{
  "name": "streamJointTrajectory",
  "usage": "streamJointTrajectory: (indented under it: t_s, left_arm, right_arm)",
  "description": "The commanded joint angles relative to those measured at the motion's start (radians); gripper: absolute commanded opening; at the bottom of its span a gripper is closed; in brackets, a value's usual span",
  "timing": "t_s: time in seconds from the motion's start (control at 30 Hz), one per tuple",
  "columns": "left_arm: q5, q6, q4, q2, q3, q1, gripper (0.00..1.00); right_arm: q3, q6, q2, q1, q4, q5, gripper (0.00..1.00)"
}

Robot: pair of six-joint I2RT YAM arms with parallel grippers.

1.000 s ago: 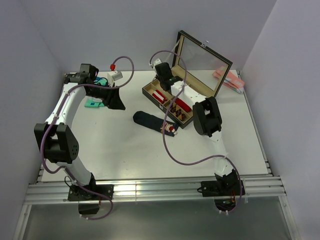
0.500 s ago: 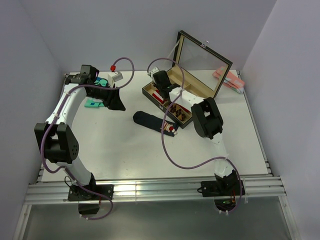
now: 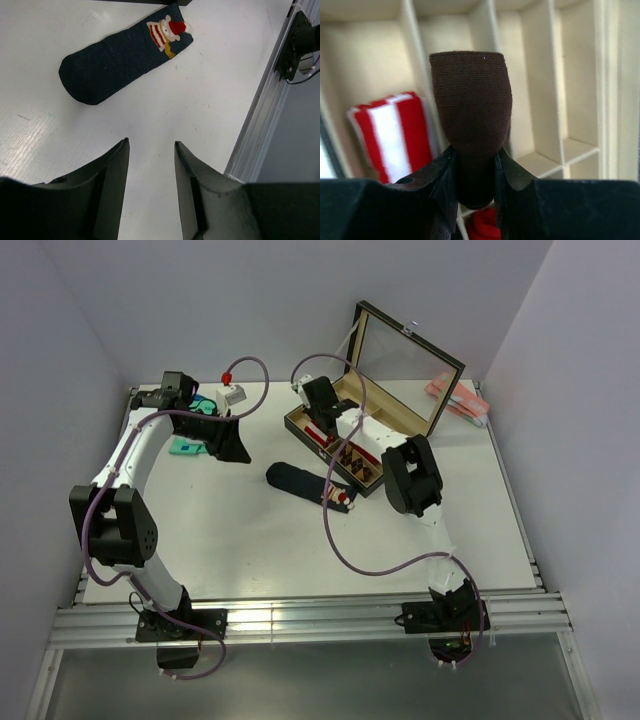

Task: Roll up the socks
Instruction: Place the sock in the storage box.

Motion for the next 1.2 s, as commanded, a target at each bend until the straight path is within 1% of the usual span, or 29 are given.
streamJointTrajectory:
  t_s: [0.0,0.13,0.23,0.47,0.63,0.8,0.83,0.87,0.93,0.97,1.0,1.07,1.1,1.17]
  left_arm:
    - [0.02,0.026,-0.013,-0.008,0.017,0.0,0.46]
    - [0.02,0.031,-0.024,-0.005,0.02,0.0,0.46]
    - [0.021,0.04,-0.044,0.004,0.03,0.0,0.46]
    - [0.035,0.037,-0.069,0.026,0.064,-0.002,0.47]
    - [0.036,0.02,-0.064,0.04,0.079,-0.011,0.47]
    - [0.021,0.003,-0.04,0.035,0.064,-0.029,0.48]
    - [0.021,0.005,-0.035,0.03,0.061,-0.032,0.48]
    - [0.017,0.002,-0.032,0.027,0.055,-0.032,0.48]
    - [0.01,-0.004,-0.026,0.027,0.058,-0.036,0.49]
    - [0.01,-0.004,-0.029,0.03,0.066,-0.037,0.49]
    - [0.01,-0.004,-0.03,0.033,0.069,-0.039,0.49]
    - [0.016,-0.006,-0.033,0.04,0.075,-0.04,0.5]
    - [0.017,-0.006,-0.032,0.04,0.078,-0.042,0.5]
    - [0.018,-0.01,-0.027,0.038,0.078,-0.043,0.5]
  right_arm:
    - [0.097,0.045,0.031,0.002,-0.143,-0.1,0.0]
    - [0.18,0.068,0.072,-0.018,-0.236,-0.133,0.0]
    - [0.275,0.088,0.111,-0.035,-0.317,-0.15,0.0]
    - [0.324,0.158,0.143,-0.112,-0.426,-0.262,0.0]
    - [0.359,0.166,0.181,-0.141,-0.495,-0.259,0.01]
    - [0.361,0.175,0.2,-0.145,-0.492,-0.271,0.01]
    - [0.341,0.178,0.191,-0.145,-0.483,-0.27,0.02]
    - [0.334,0.184,0.182,-0.145,-0.465,-0.263,0.11]
    - [0.323,0.189,0.16,-0.147,-0.455,-0.245,0.22]
    - [0.318,0.189,0.152,-0.148,-0.446,-0.242,0.35]
    - [0.314,0.189,0.137,-0.147,-0.44,-0.239,0.41]
    - [0.298,0.195,0.123,-0.148,-0.432,-0.236,0.49]
    - [0.297,0.198,0.117,-0.148,-0.425,-0.233,0.54]
    - [0.288,0.207,0.097,-0.148,-0.417,-0.234,0.59]
